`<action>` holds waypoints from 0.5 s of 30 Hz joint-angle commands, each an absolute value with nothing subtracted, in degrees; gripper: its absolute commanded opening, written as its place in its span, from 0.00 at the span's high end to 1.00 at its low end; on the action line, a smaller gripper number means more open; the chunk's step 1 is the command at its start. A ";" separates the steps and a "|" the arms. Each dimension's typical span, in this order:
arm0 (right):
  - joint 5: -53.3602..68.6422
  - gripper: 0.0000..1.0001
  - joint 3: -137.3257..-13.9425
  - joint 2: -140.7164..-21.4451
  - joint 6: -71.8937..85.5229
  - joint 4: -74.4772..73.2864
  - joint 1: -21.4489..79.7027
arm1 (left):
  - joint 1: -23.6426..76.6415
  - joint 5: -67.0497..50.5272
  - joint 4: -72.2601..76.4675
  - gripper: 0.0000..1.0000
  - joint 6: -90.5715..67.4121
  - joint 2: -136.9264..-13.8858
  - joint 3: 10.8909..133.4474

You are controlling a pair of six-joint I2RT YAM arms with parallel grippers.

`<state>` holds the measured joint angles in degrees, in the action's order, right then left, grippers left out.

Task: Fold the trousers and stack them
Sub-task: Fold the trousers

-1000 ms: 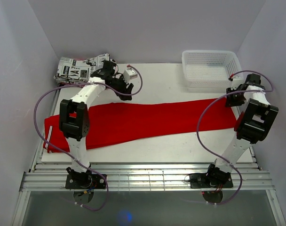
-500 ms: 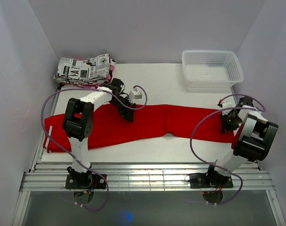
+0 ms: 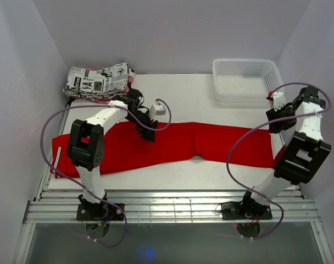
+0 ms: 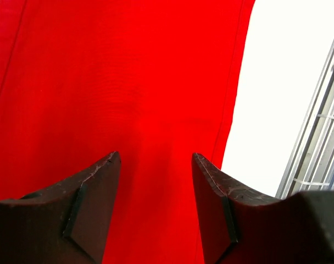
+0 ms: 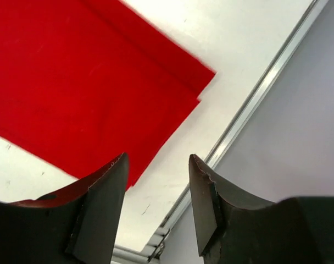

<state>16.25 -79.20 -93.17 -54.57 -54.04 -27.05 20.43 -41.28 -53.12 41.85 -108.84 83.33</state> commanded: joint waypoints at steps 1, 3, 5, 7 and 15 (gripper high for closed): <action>20.37 0.46 -88.03 -104.02 -54.15 -60.90 -26.54 | 20.74 -40.26 -52.66 0.35 41.93 -107.05 83.41; 21.62 0.46 -89.47 -107.03 -53.88 -61.52 -25.32 | 20.74 -39.90 -51.51 0.35 38.00 -107.49 83.58; 21.27 0.47 -87.99 -107.75 -53.27 -59.95 -23.83 | 20.74 -39.99 -49.23 0.36 35.43 -107.49 83.50; 19.69 0.47 -85.88 -108.54 -52.56 -56.35 -21.10 | 20.92 -39.73 -46.86 0.36 31.21 -107.58 83.67; 8.72 0.52 -74.73 -112.58 -51.58 -46.32 -17.23 | 21.01 -40.87 -48.24 0.36 30.75 -107.31 83.76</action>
